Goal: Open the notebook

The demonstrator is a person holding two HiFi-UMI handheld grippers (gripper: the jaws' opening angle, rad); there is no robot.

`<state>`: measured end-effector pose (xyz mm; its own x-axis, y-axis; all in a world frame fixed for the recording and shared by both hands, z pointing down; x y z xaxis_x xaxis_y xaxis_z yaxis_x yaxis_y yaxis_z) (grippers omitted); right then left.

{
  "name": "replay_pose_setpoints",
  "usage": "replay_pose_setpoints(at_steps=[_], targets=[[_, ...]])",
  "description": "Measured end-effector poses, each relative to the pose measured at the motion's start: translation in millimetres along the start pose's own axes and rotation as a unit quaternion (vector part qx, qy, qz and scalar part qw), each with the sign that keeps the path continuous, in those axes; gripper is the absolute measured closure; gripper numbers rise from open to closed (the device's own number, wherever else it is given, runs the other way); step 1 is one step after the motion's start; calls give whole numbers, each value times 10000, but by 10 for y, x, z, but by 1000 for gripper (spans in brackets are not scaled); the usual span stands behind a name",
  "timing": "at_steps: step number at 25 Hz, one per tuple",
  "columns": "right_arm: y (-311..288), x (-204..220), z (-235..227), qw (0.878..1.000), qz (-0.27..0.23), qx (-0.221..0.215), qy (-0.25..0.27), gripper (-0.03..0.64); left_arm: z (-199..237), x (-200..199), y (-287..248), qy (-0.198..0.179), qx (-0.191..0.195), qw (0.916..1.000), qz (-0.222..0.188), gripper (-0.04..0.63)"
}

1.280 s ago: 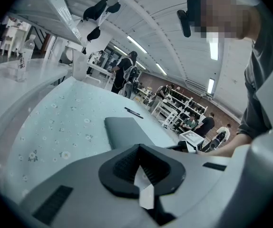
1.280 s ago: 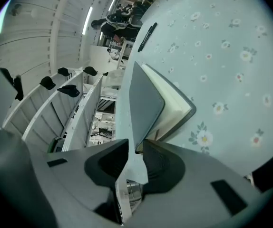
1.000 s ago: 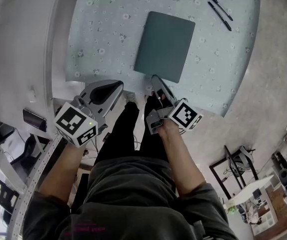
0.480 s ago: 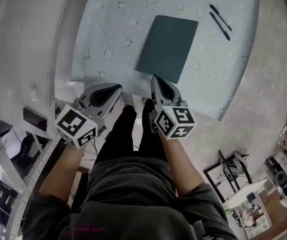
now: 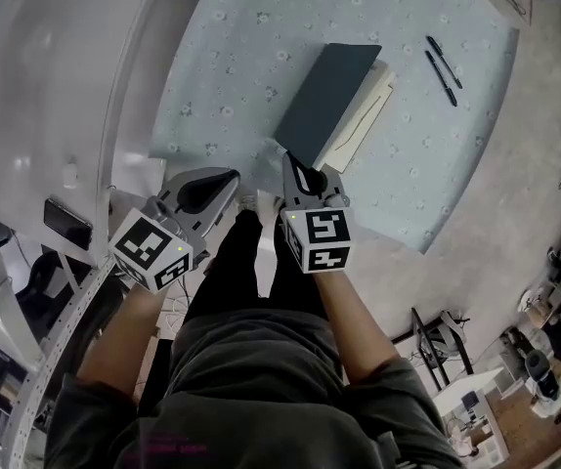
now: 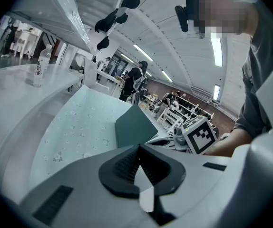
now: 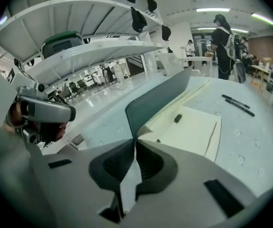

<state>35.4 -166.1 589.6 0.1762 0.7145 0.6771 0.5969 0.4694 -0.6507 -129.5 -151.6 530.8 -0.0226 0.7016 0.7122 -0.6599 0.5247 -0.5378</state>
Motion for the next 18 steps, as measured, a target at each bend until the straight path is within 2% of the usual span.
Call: replay_pose_setpoints(at_steps=[7, 18], targets=[[-276, -147, 156, 9976, 190, -404, 534, 598, 132, 11, 64, 178, -240, 9995, -83, 594], [-698, -314, 86, 9944, 424, -739, 630, 598, 260, -31, 151, 414, -628, 9967, -295, 594]])
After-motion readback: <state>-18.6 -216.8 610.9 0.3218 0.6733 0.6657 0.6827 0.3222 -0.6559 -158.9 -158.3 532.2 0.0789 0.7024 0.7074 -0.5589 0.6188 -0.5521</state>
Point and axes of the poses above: the fingertips, and each gripper's own axes: y backward along the fingers, z to its left, x out of its underside, the point moved 7 cm from there along y, backward along the fingers, and after that the axes turned 8 degrees about -x, right-handed, at the moved point
